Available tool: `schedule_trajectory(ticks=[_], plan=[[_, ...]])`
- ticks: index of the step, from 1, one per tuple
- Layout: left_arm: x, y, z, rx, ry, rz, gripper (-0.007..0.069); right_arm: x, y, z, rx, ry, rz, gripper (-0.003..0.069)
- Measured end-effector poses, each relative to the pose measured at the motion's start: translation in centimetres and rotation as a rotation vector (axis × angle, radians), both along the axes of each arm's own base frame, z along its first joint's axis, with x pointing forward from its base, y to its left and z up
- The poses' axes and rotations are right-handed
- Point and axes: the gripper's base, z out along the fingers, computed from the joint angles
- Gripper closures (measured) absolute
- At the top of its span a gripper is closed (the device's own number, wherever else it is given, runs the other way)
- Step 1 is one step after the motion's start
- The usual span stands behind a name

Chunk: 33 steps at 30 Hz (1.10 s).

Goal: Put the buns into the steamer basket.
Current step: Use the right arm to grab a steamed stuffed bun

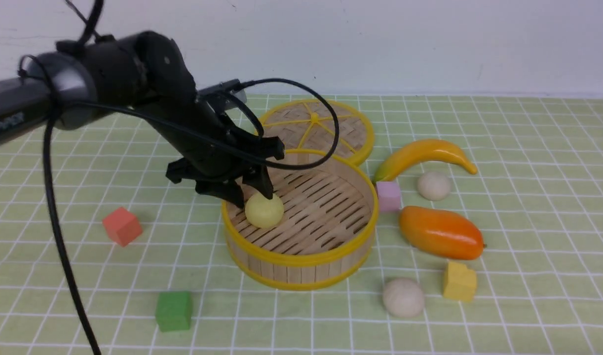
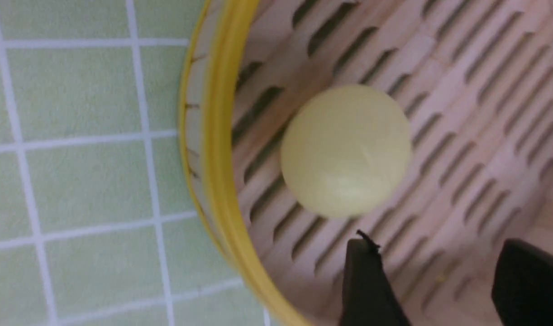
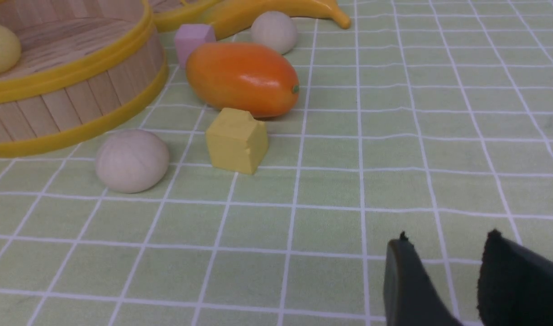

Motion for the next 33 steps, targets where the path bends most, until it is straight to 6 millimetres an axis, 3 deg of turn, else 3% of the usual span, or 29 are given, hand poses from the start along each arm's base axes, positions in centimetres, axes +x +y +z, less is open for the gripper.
schedule_trajectory(ticks=[7,10,13,15,16,17,22,25,26,30,33], plan=[[-3.9,1.9,6.5,0.076,-0.074,-0.027,0.0265,0.0,0.0,0.0,0.0,0.0,0.0,0.0418],[-7.4,3.3,10.8,0.092,-0.131,-0.03,0.0323,0.0,0.0,0.0,0.0,0.0,0.0,0.0418],[-10.5,4.4,13.4,0.077,-0.189,-0.03,0.0391,0.0,0.0,0.0,0.0,0.0,0.0,0.0418],[-13.7,5.4,15.3,0.059,-0.248,-0.027,0.046,0.0,0.0,0.0,0.0,0.0,0.0,0.0418],[-14.0,5.5,15.5,0.058,-0.253,-0.027,0.046,0.0,0.0,0.0,0.0,0.0,0.0,0.0418],[-15.9,6.1,16.3,0.046,-0.286,-0.023,0.0508,0.0,0.0,0.0,0.0,0.0,0.0,0.0418],[-22.4,8.5,17.7,0.043,-0.392,-0.009,0.0628,0.0,0.0,0.0,0.0,0.0,0.0,0.0418],[-26.7,10.2,17.7,0.046,-0.445,0.018,0.0638,0.0,0.0,0.0,0.0,0.0,0.0,0.0418],[-27.0,10.3,17.7,0.046,-0.448,0.02,0.0638,0.0,0.0,0.0,0.0,0.0,0.0,0.0418],[-33.0,12.3,16.2,0.011,-0.551,0.049,0.0638,0.0,0.0,0.0,0.0,0.0,0.0,0.0418],[-35.3,13.1,14.6,-0.026,-0.636,0.072,0.0638,0.0,0.0,0.0,0.0,0.0,0.0,0.0418]])
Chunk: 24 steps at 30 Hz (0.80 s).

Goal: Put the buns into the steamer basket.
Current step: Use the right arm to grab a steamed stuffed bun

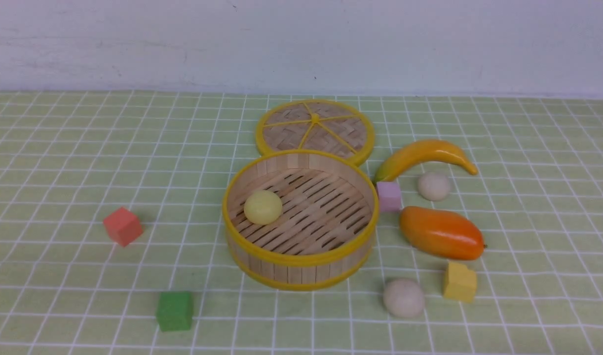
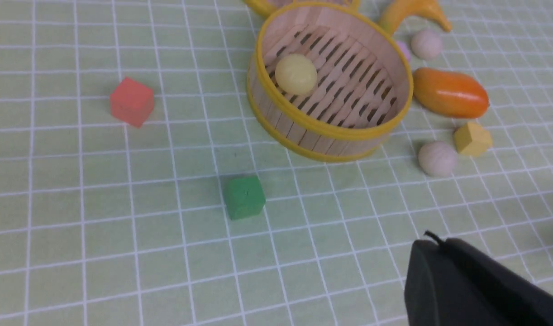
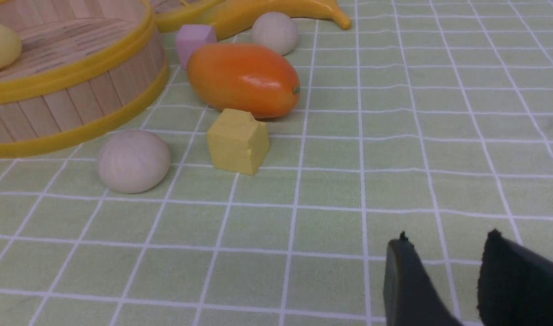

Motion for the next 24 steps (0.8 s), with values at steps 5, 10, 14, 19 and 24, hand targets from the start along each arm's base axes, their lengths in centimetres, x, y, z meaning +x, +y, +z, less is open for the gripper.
schedule_trajectory(ticks=[5,10,14,19,24], plan=[[-2.3,0.8,-3.0,-0.071,-0.157,0.014,0.0638,0.0,0.0,0.0,-0.001,0.0,0.0,0.0418],[-2.2,0.8,-4.2,-0.102,-0.226,0.025,0.0638,0.0,0.0,0.0,-0.001,0.0,0.0,0.0418],[-1.8,0.8,-3.9,-0.131,-0.293,0.034,0.0638,0.0,0.0,0.0,-0.001,0.0,0.0,0.0418],[-1.7,0.8,-3.0,-0.171,-0.389,0.044,0.0638,0.0,0.0,0.0,-0.001,0.0,0.0,0.0418],[-1.7,0.8,-3.0,-0.171,-0.389,0.044,0.0638,0.0,0.0,0.0,-0.001,0.0,0.0,0.0418]])
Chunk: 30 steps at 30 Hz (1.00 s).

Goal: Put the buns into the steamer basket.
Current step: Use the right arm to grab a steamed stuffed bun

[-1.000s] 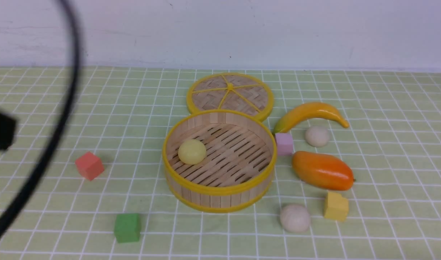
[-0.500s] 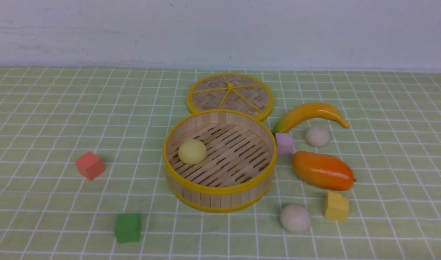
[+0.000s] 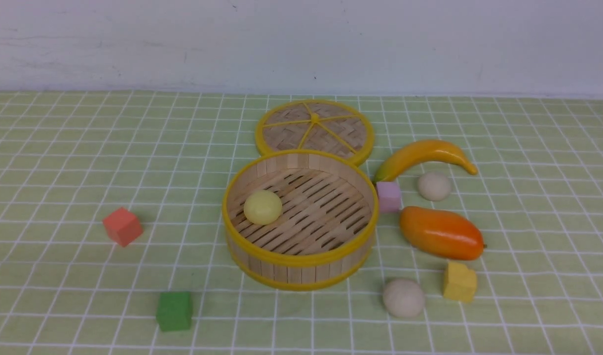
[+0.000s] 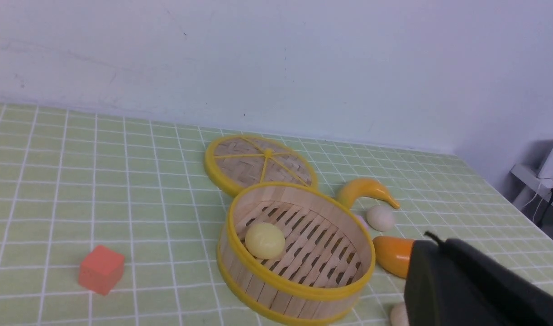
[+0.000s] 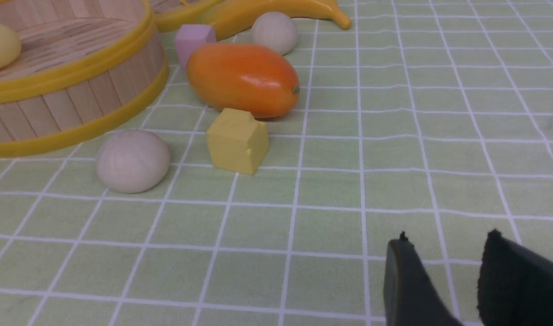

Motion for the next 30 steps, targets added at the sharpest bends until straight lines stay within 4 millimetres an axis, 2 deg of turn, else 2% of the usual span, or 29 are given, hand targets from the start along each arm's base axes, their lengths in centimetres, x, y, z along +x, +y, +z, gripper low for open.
schedule_trajectory(ticks=[11,16,23,30], plan=[[0.0,0.0,-0.4,0.014,0.036,-0.005,0.0634,0.0,0.0,0.0,0.0,0.0,0.0,0.0418],[0.5,-0.1,-1.0,0.014,0.02,0.009,0.0628,0.0,0.0,0.0,0.0,0.0,0.0,0.0418],[2.6,0.6,-3.6,0.031,-0.063,0.231,0.0622,0.0,0.0,0.0,0.0,0.0,0.0,0.0418],[2.1,1.3,-9.1,0.088,-0.057,0.345,0.062,0.0,0.0,0.0,0.001,0.0,0.0,0.0418]])
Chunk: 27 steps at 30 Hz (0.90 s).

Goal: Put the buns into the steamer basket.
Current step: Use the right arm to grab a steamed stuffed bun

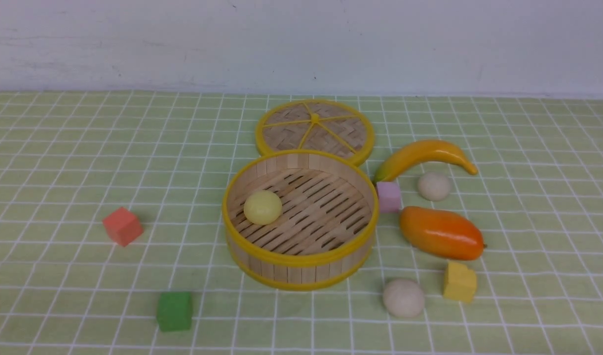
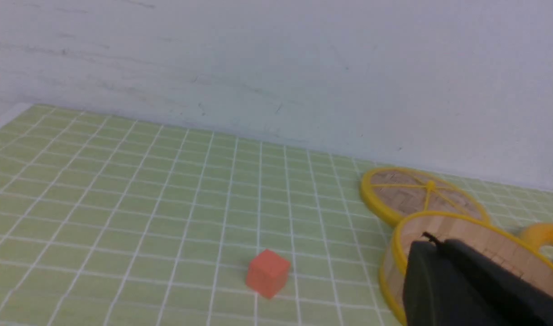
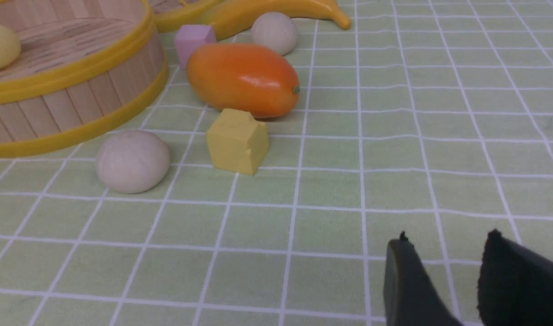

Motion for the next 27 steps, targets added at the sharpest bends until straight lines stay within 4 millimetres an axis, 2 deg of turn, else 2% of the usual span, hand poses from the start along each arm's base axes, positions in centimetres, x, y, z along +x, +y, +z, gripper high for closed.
schedule_trajectory(ticks=[1,2,3,4,5,7,10,12,27], plan=[[0.1,0.1,-1.5,-0.002,0.028,0.012,0.062,0.0,0.0,0.0,0.0,0.0,0.0,0.0418],[0.1,0.1,-1.5,-0.003,0.028,0.013,0.062,0.0,0.0,0.0,0.0,0.0,0.0,0.0418],[0.2,0.2,-3.7,-0.001,0.075,0.031,0.062,0.0,0.0,0.0,0.0,0.0,0.0,0.0418],[0.3,0.3,-4.9,0.002,0.103,0.039,0.062,0.0,0.0,0.0,0.0,0.0,0.0,0.0418],[0.3,0.3,-5.1,0.003,0.108,0.04,0.062,0.0,0.0,0.0,0.0,0.0,0.0,0.0418],[0.5,0.4,-8.1,-0.002,0.181,0.049,0.0618,0.0,0.0,0.0,0.0,0.0,0.0,0.0418],[0.8,0.4,-10.9,-0.009,0.267,0.051,0.0615,0.0,0.0,0.0,0.0,0.0,0.0,0.0418],[0.9,0.3,-12.1,-0.018,0.302,0.049,0.0612,0.0,0.0,0.0,0.0,0.0,0.0,0.0418],[1.0,0.2,-11.9,-0.044,0.257,0.039,0.0605,0.0,0.0,0.0,0.0,0.0,0.0,0.0418]])
